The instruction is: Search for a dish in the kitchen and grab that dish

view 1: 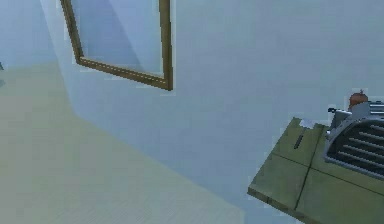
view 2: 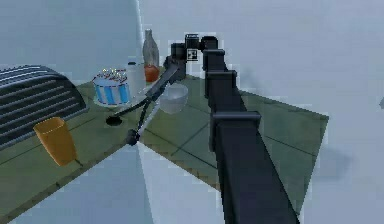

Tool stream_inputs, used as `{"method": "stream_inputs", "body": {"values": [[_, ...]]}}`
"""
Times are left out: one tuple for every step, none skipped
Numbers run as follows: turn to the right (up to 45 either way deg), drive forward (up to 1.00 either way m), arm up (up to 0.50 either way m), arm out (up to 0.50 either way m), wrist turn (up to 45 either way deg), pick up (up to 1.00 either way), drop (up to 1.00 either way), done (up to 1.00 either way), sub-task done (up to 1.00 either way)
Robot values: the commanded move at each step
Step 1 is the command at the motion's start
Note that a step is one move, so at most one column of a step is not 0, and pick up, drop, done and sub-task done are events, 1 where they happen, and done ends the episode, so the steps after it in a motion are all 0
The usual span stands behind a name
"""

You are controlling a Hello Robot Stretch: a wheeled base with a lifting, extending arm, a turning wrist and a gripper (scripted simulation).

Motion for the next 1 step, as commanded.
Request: {"method": "stream_inputs", "body": {"values": [[0.0, 0.0, 0.0, 0.0, 45.0, 0.0, 0.0, 0.0, 0.0]]}}
